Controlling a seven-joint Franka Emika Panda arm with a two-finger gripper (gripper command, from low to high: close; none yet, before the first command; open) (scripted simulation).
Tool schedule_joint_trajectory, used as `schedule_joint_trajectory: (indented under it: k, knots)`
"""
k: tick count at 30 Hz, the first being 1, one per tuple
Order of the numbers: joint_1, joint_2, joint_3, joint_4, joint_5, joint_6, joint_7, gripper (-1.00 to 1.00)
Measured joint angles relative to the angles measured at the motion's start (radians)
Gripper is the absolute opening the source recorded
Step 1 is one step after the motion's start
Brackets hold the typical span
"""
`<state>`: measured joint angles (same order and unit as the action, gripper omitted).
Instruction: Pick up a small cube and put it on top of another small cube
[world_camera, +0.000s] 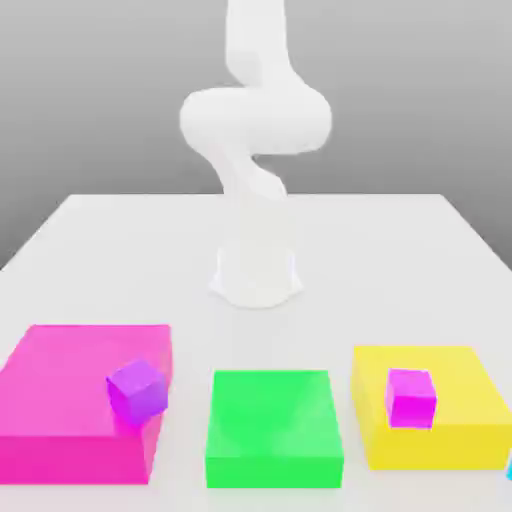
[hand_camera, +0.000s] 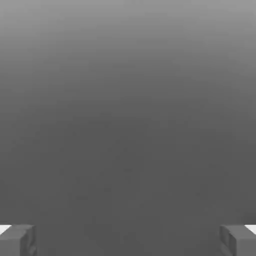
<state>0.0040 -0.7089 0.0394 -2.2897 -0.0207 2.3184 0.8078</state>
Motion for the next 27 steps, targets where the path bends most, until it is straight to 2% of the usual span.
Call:
schedule_joint_trajectory:
  k: [16, 27]
  knots:
    - [0.063, 0.586, 0.233, 0.066, -0.180, 0.118, 0.084, 0.00]
    - [0.200, 0.979, 0.296, 0.110, -0.278, 0.202, 0.124, 0.00]
